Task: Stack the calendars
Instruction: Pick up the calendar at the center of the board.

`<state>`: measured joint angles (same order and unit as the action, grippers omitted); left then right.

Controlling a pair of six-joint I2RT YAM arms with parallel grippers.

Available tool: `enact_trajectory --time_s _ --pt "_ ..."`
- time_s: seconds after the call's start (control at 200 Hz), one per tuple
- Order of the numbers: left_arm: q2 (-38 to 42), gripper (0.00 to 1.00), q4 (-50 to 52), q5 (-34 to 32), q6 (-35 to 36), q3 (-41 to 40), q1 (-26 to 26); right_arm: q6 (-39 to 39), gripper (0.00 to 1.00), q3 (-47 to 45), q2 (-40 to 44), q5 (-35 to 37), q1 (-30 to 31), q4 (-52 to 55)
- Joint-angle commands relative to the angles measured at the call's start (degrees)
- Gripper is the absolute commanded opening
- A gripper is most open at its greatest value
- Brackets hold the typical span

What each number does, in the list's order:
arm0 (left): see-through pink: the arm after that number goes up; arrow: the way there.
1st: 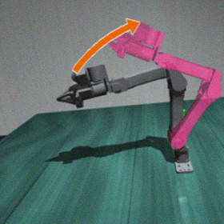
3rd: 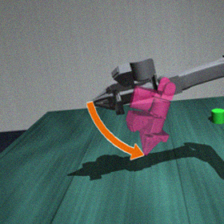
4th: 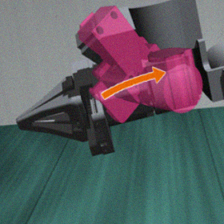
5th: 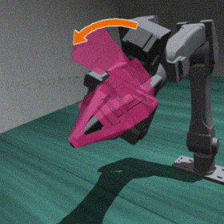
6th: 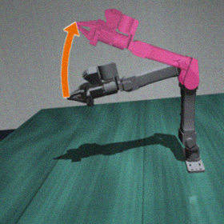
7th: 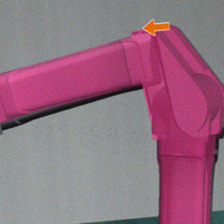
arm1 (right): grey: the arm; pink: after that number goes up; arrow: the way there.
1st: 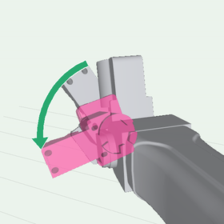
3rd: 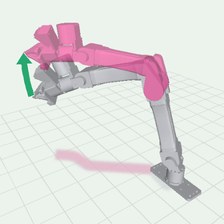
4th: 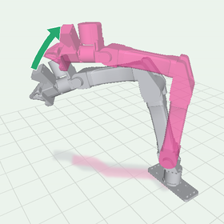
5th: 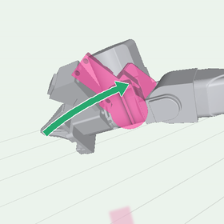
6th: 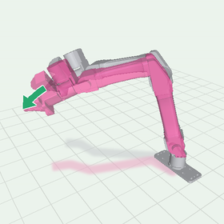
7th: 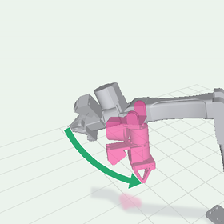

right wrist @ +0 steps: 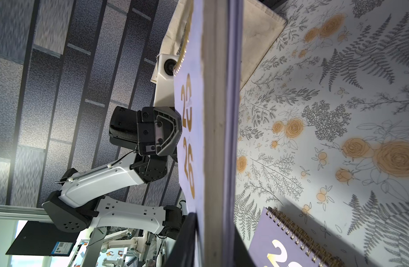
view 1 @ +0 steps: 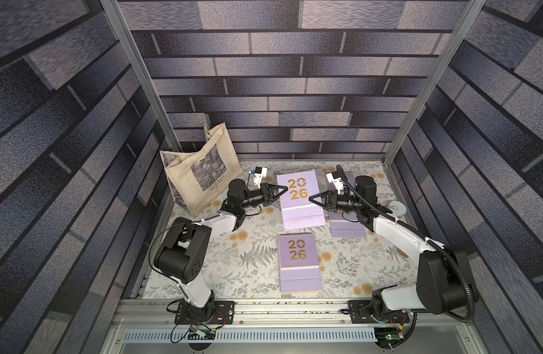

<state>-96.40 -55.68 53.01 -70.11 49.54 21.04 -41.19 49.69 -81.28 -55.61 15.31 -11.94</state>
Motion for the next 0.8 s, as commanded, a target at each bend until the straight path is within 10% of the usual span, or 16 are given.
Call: enact_trajectory --time_s 0.0,0.436,0.792 --pt "1.27 0.0 -1.5 4.69 0.7 1.08 0.21 4.42 0.69 3.05 -1.49 0.15 -0.01 5.43" --pt "12.86 0.0 31.6 17.08 23.75 3.39 -1.82 12.81 0.75 2.78 5.95 -9.49 -7.83 7.77" --pt "11.47 0.0 24.0 15.88 18.56 2.59 -1.5 12.96 0.74 -1.46 5.29 -14.2 -4.66 5.36"
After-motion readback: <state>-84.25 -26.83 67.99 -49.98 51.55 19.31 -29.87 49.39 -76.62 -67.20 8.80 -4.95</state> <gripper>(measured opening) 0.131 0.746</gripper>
